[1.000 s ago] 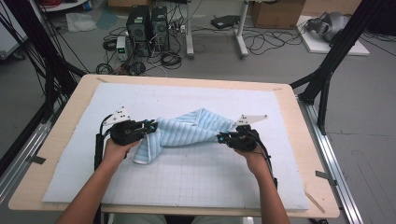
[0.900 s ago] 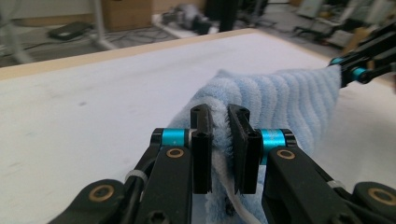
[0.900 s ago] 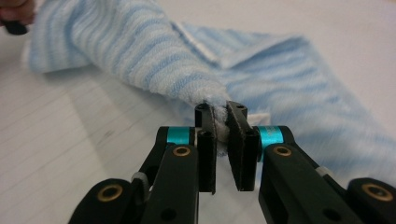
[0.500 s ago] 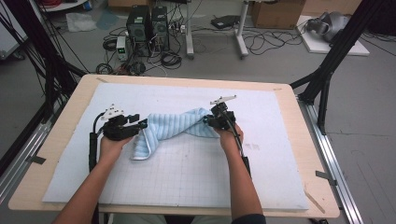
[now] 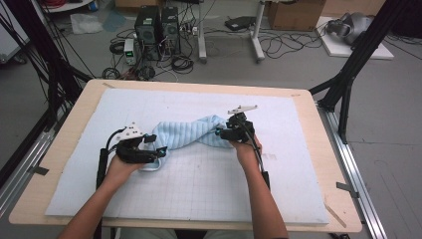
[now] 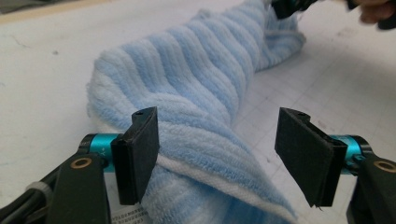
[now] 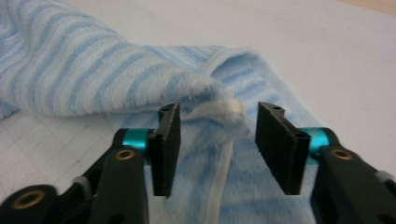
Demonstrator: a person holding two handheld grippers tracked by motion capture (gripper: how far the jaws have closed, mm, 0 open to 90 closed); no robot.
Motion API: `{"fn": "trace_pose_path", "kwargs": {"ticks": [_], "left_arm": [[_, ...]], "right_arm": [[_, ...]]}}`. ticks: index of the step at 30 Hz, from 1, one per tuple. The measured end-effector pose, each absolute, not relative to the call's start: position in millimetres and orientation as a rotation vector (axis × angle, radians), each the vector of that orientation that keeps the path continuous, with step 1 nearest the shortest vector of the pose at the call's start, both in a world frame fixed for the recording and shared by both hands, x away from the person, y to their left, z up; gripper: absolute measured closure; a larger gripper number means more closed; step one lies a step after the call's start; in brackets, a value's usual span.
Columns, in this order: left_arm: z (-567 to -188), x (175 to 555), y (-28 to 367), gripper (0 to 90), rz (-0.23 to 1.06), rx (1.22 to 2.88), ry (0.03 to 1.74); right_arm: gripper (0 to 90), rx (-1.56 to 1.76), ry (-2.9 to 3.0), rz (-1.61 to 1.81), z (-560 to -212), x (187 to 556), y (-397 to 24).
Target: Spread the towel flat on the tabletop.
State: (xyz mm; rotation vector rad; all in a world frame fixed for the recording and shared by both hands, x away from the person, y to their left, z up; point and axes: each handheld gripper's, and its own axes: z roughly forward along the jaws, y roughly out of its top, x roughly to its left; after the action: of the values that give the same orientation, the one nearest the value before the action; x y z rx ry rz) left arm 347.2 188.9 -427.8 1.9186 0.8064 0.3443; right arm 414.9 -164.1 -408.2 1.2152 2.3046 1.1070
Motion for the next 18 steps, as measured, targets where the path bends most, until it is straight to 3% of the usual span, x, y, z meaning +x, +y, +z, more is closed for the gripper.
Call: {"fn": "trace_pose_path", "kwargs": {"ticks": [7, 10, 14, 18], "left_arm": [[-441, 349, 183, 37.5, 0.388, 1.983, 0.836], [-441, 349, 184, 50.0, 0.408, 2.003, 0.822], [-440, 350, 188, 75.7, 0.392, 1.985, 0.796], [-435, 349, 196, 81.2, 0.354, 1.883, 0.798]], "right_arm": [[47.3, 1.218, 2.237, 1.248, -406, 383, -188], [47.7, 1.202, 2.265, 1.243, -411, 374, -189], [49.1, 1.189, 2.28, 1.266, -417, 367, -184], [51.3, 1.135, 2.328, 1.312, -420, 363, -169]]}}
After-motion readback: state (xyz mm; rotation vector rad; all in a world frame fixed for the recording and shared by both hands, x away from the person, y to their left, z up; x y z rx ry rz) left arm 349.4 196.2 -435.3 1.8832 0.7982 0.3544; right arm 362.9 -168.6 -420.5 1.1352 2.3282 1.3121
